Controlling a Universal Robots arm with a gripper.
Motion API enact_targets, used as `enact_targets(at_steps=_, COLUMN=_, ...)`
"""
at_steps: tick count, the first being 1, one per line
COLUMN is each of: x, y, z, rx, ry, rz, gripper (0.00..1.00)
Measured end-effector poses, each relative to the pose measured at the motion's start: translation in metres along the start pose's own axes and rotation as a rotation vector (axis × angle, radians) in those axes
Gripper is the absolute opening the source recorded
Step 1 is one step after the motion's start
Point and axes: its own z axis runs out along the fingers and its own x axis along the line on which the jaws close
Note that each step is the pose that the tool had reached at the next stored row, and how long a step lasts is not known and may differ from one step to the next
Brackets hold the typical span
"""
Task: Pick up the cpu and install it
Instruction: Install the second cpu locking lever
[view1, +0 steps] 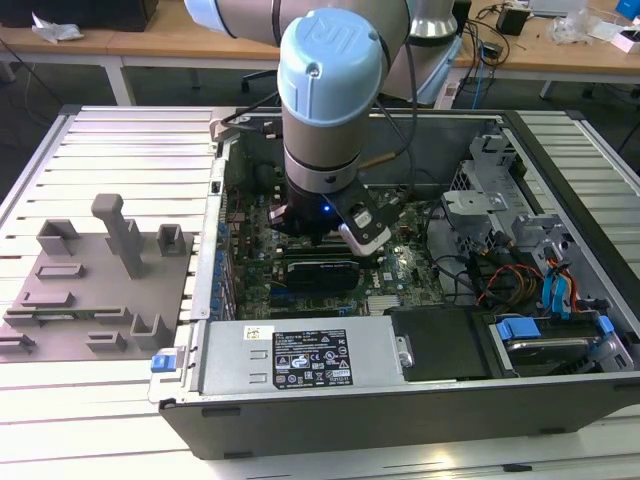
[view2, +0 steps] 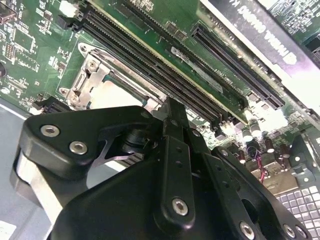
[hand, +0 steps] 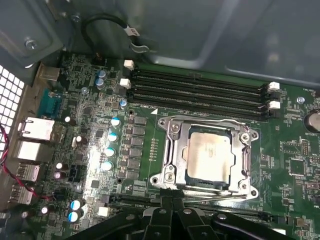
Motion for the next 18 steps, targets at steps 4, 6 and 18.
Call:
enact_targets(at_steps=4, x=0.0004, y=-0.0020, z=0.0026, rx=-0.0172, ry=-0.0076, rz=0.019, gripper=0.11)
enact_targets(at_steps=6, x=0.0005, y=-0.0027, z=0.0038, rx=-0.0201, ry=-0.0102, rz=0.027, gripper=0.11)
enact_targets(at_steps=18, x=0.0045, y=-0.0054, z=0.0132, rx=-0.0606, ry=-0.0297, rz=0.080, gripper=0.11)
